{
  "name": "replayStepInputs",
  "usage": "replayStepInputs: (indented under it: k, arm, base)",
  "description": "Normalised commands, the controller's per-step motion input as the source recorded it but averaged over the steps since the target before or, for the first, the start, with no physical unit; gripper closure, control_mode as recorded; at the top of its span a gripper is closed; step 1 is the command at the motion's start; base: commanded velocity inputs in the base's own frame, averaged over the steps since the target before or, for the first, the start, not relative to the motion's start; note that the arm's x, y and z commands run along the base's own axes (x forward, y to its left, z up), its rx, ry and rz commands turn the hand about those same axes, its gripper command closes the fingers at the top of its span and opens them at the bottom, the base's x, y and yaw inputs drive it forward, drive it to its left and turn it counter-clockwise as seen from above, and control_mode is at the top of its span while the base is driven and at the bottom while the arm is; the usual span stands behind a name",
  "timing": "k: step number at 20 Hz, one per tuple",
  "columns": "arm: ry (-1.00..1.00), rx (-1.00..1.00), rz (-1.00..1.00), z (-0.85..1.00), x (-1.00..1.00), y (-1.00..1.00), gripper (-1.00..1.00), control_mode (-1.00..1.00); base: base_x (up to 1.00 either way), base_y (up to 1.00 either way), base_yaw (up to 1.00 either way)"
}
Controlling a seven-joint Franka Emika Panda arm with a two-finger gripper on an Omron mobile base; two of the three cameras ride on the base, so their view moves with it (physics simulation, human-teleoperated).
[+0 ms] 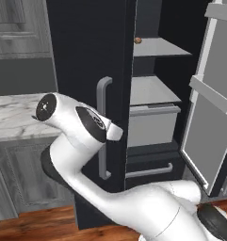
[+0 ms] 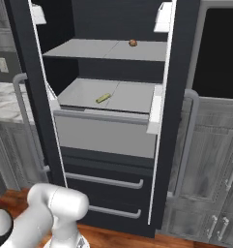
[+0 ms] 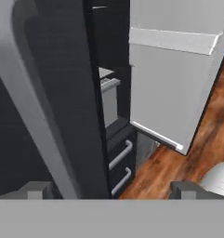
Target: Retrieve the butter from the fridge and place it on a plate on the dining table. Then retrieve the butter knife by the fridge and place it near the plate.
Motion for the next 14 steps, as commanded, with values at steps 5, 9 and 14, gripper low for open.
replayStepInputs:
  k: [5, 9, 14]
  arm:
    - [-0.10, 0.73, -0.01, -0.07, -0.47, -1.00, -1.00, -1.00]
    - [0.11, 0.78, 0.00, -0.52, 0.38, -1.00, -1.00, -1.00]
    - [0.24, 0.76, 0.02, -0.26, 0.60, -1.00, -1.00, -1.00]
  base:
    - [0.00, 0.00, 0.00]
    - [0.00, 0.00, 0.00]
    - [0.00, 0.00, 0.00]
